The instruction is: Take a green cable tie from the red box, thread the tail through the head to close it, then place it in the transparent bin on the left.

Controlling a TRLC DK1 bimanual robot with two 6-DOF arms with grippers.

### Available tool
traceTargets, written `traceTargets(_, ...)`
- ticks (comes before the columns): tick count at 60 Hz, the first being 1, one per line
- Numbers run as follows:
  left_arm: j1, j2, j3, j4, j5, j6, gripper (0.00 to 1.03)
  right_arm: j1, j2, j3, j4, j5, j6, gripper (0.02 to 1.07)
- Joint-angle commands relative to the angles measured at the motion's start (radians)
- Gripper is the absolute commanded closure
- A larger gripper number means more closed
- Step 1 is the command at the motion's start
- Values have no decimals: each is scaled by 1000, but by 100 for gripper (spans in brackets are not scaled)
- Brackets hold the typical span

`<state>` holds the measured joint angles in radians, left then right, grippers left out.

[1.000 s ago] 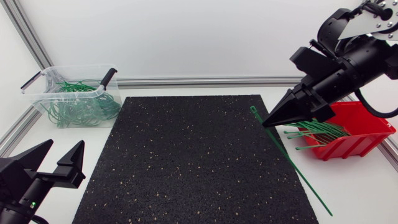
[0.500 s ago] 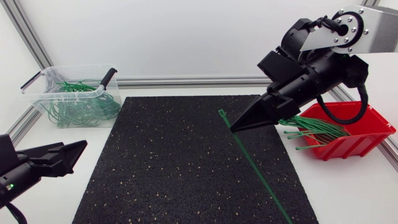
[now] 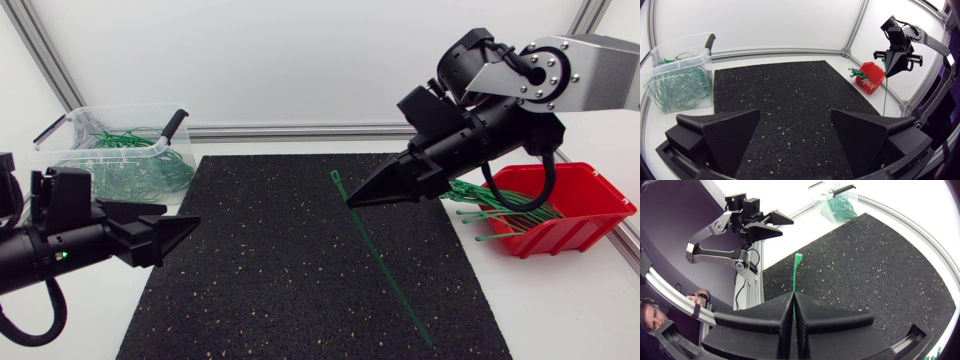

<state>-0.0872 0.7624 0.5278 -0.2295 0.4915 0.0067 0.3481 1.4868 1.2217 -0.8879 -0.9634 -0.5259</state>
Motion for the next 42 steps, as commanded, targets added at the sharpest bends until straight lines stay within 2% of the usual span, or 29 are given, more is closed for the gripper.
traceTargets(1, -51, 80, 72, 36, -1, -62, 4, 3, -10, -36, 32, -18, 40, 101)
traceTargets(10, -152, 140, 126, 104, -4, -172, 4, 2, 15, -41, 53, -46, 41, 101)
traceTargets(14, -187, 160, 140, 154, -5, -249, 4, -8, 23, -42, 53, -83, 41, 101)
traceTargets(20, -249, 189, 146, 251, -5, -300, 4, -27, 24, -48, 52, -130, 44, 101)
traceTargets(26, -325, 252, 190, 256, 12, -320, 4, -49, 23, -65, 53, -182, 44, 101)
traceTargets(30, -347, 287, 221, 257, 38, -352, 4, -58, 23, -73, 53, -209, 44, 101)
traceTargets(42, -427, 341, 278, 332, 44, -410, 4, -66, 21, -64, 56, -276, 69, 101)
